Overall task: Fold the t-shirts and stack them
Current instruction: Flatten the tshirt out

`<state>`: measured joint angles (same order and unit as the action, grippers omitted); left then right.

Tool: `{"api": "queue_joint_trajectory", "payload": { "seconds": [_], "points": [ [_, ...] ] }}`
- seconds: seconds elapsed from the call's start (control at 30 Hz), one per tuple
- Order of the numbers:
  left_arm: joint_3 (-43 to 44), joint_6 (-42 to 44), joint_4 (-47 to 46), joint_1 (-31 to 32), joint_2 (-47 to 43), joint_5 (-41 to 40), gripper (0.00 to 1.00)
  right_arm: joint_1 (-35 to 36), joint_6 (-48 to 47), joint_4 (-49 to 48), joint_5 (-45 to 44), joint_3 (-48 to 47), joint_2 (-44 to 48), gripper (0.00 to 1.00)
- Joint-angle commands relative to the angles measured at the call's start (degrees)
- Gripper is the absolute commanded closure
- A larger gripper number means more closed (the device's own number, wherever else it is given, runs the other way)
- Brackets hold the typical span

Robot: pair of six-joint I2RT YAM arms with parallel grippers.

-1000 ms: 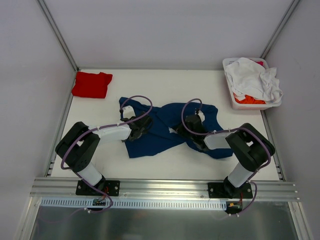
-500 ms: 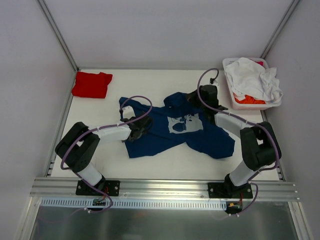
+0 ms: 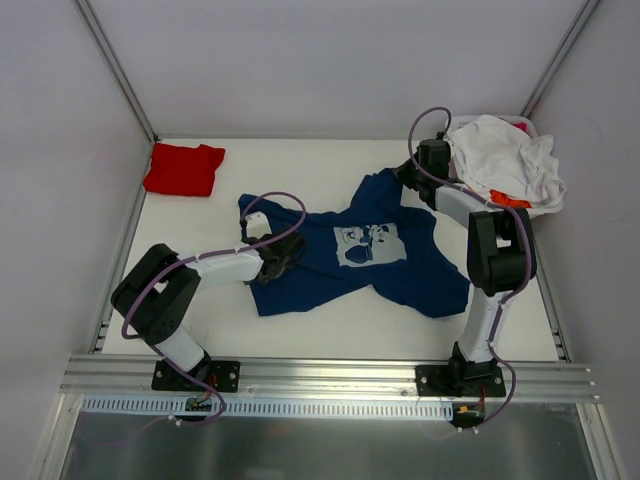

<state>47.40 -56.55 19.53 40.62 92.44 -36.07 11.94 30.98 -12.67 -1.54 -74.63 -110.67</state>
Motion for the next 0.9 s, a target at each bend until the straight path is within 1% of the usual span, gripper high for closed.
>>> {"api": "queue_joint_trajectory", "payload": {
  "seconds": [0.0, 0.17, 0.23, 0.37, 0.4, 0.53, 0.83, 0.87],
  "points": [
    [-1.4, 1.0, 4.7, 1.5, 2.0, 3.7, 0.16, -2.2, -4.6, 2.5, -1.0, -7.8, -3.1, 1.00],
    [-1.3, 0.9, 4.7, 2.2, 2.2, 4.1, 0.16, -4.2, -7.2, 5.5, -1.4, -16.9, -9.7, 1.00],
    [-1.1, 0.9, 4.8, 2.4, 2.2, 4.3, 0.16, -4.6, -8.2, 7.7, -1.6, -22.3, -12.1, 1.00],
    [-0.8, 0.9, 4.8, 3.0, 2.4, 4.5, 0.16, -6.2, -8.7, 11.4, -1.9, -30.9, -17.6, 1.00],
    [-0.8, 0.9, 5.0, 3.1, 2.5, 4.4, 0.16, -6.5, -8.8, 12.2, -2.1, -34.6, -19.9, 1.00],
    [-0.6, 0.9, 5.3, 3.2, 2.6, 4.4, 0.16, -7.9, -9.0, 16.3, -2.5, -42.1, -24.9, 1.00],
    [0.9, 1.4, 6.2, 3.7, 2.7, 4.4, 0.16, -10.4, -8.2, 20.2, -2.8, -51.5, -33.1, 1.00],
    [1.1, 1.4, 6.3, 3.8, 2.8, 4.3, 0.16, -10.5, -8.1, 21.0, -2.6, -53.0, -33.6, 0.98]
  ]
}}
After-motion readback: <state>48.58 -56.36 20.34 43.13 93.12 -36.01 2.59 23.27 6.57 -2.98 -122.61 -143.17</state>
